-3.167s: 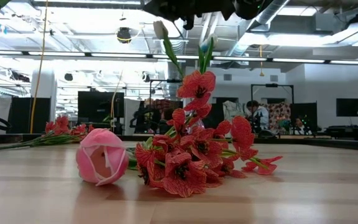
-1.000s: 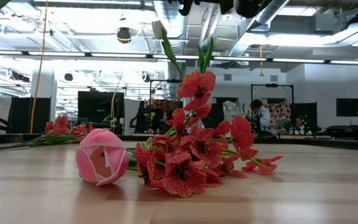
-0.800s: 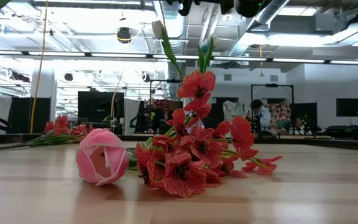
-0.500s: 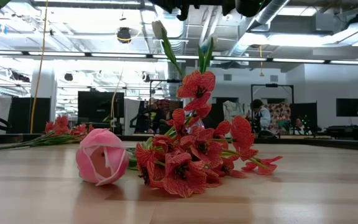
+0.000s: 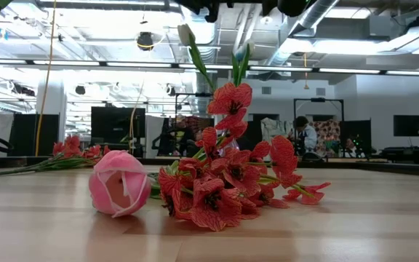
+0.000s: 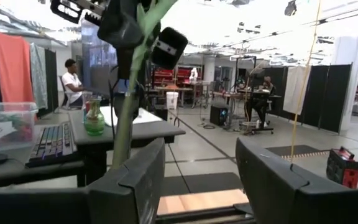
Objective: Sort flowers into vase by color
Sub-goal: Put left pink flower into the transparent vase
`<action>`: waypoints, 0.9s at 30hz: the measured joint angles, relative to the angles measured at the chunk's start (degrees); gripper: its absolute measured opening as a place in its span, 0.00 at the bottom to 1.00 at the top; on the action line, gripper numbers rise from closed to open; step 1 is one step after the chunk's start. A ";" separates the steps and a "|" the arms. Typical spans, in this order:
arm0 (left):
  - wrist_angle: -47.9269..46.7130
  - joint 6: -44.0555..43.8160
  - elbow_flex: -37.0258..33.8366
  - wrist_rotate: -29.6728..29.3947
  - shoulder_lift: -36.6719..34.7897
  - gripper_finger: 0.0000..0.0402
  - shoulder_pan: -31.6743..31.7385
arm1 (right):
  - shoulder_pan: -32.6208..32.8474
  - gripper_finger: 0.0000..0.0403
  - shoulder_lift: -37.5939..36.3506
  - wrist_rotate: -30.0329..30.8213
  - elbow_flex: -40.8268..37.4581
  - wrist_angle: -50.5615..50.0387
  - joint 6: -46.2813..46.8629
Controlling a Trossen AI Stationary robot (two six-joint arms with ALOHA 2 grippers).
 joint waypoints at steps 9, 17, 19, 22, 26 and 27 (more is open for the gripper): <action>-13.47 -8.93 -0.58 13.92 -1.39 0.00 0.00 | 0.49 0.55 0.00 0.00 -0.01 -1.21 -0.03; -6.67 -8.64 -9.29 20.60 -1.39 0.00 0.00 | 0.48 0.55 0.00 0.01 0.00 -1.02 -0.03; -3.77 -8.67 -11.21 21.77 -1.42 0.00 0.00 | 0.49 0.55 0.00 0.01 -0.01 -1.09 -0.03; -0.89 -8.92 -11.95 23.25 -1.34 0.00 0.00 | 0.47 0.55 -0.02 -0.01 -0.02 -1.25 -0.03; 0.43 -9.90 -11.95 23.27 -1.52 0.00 0.00 | 0.21 0.55 0.00 -0.01 0.00 -1.47 -0.03; 0.08 -9.93 -11.95 23.13 -1.60 0.00 0.00 | 0.18 0.55 0.00 -0.01 -0.01 -1.51 -0.03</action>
